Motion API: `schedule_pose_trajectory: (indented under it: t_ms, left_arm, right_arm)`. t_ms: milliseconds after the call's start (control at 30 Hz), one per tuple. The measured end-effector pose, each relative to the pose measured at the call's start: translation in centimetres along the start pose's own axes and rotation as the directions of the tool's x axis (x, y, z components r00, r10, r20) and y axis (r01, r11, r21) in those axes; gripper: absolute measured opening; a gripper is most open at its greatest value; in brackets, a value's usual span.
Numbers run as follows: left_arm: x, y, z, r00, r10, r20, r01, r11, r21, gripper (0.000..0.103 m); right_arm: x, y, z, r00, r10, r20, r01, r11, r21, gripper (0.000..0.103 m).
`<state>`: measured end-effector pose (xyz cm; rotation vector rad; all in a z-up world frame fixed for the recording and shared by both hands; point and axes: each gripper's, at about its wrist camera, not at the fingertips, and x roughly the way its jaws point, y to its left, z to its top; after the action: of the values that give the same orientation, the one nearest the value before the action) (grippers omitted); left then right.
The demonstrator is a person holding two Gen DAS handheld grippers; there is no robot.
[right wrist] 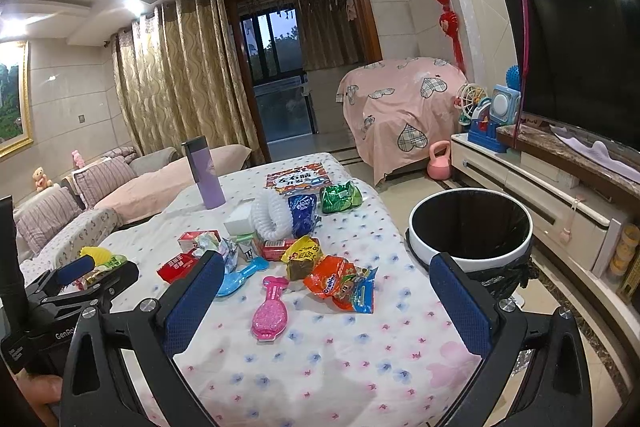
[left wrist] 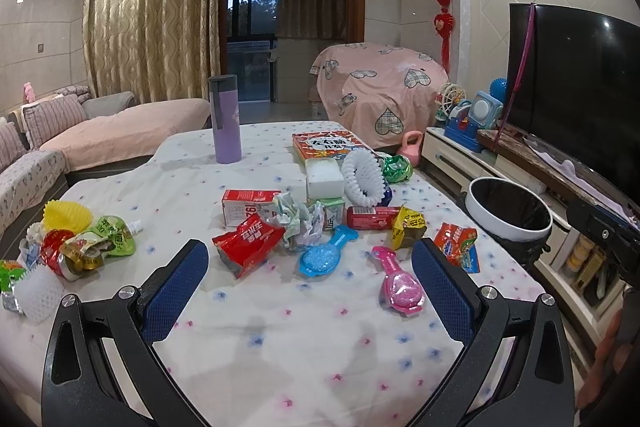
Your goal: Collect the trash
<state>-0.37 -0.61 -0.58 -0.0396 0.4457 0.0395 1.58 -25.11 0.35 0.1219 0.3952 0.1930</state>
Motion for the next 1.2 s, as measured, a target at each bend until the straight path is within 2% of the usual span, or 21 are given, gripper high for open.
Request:
schedule_pose_trajectory:
  t_ms: [800,1033,1200]
  left_arm:
    - [0.4,0.1,-0.3,1.0,0.008,-0.015,-0.008,1.0,-0.001,0.103]
    - [1.0,0.0,-0.5,0.999,0.01,-0.039,-0.01,1.0,0.001,0.103]
    - [1.9,0.8,-0.9,0.996,0.01,-0.083,-0.012,1.0,-0.02,0.103]
  right_arm:
    - [0.5,0.0,-0.1,1.0,0.018,-0.019,-0.018,1.0,0.005,0.103]
    - [0.9,-0.3,-0.2,0.999,0.021,-0.029,-0.02,1.0,0.013,0.103]
    - [1.7,-0.3,-0.5,0.998,0.026,-0.052,-0.025,0.999,0.019,0.103]
